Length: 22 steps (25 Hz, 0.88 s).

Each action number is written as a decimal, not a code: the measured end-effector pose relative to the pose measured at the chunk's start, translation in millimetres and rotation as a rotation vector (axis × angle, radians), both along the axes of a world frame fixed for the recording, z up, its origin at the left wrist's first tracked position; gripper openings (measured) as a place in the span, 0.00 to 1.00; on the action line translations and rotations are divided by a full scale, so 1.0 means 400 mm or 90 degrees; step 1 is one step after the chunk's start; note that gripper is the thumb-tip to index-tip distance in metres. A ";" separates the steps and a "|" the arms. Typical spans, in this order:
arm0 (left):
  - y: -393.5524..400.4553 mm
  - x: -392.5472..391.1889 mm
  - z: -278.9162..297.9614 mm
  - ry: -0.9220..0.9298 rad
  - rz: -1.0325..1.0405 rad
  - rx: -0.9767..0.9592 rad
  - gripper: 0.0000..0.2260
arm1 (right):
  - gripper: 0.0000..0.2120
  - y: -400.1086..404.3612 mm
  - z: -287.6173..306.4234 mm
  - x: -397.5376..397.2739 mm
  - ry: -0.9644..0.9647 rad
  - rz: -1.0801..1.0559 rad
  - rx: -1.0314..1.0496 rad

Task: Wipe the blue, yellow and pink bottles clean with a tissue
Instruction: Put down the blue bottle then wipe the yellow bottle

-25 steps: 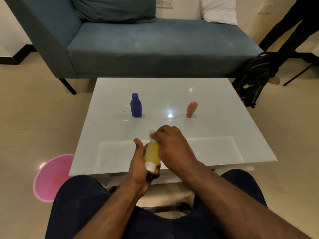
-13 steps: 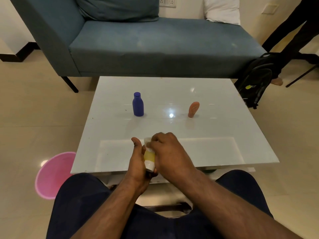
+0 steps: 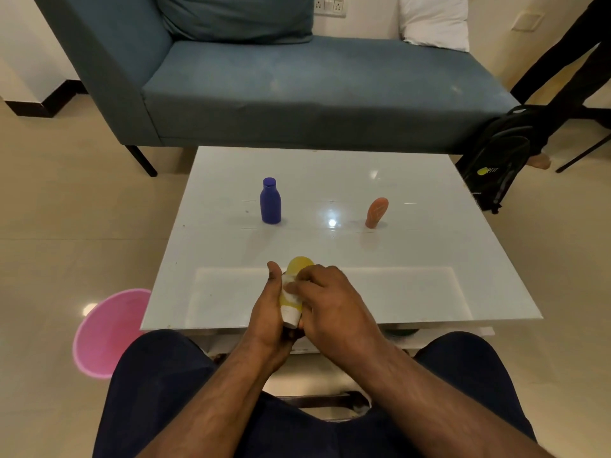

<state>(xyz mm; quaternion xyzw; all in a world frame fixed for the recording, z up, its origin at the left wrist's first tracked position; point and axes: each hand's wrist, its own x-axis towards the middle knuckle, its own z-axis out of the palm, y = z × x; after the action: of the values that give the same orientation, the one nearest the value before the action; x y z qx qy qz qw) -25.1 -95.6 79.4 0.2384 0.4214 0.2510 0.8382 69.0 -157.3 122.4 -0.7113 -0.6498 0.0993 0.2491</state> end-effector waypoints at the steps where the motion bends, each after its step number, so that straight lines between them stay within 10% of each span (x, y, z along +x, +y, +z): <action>1: 0.001 0.001 -0.001 0.009 -0.001 0.005 0.32 | 0.14 0.018 -0.009 0.017 0.024 -0.029 0.005; 22: 0.022 -0.004 -0.013 -0.002 0.062 0.046 0.14 | 0.11 -0.009 -0.001 -0.023 0.207 -0.087 0.051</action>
<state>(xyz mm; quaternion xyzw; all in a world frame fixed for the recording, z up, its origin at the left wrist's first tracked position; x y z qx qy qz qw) -26.8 -86.8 74.2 0.2472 0.4218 0.3071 0.8165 59.9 -160.9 121.8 -0.7177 -0.5547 0.1696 0.3852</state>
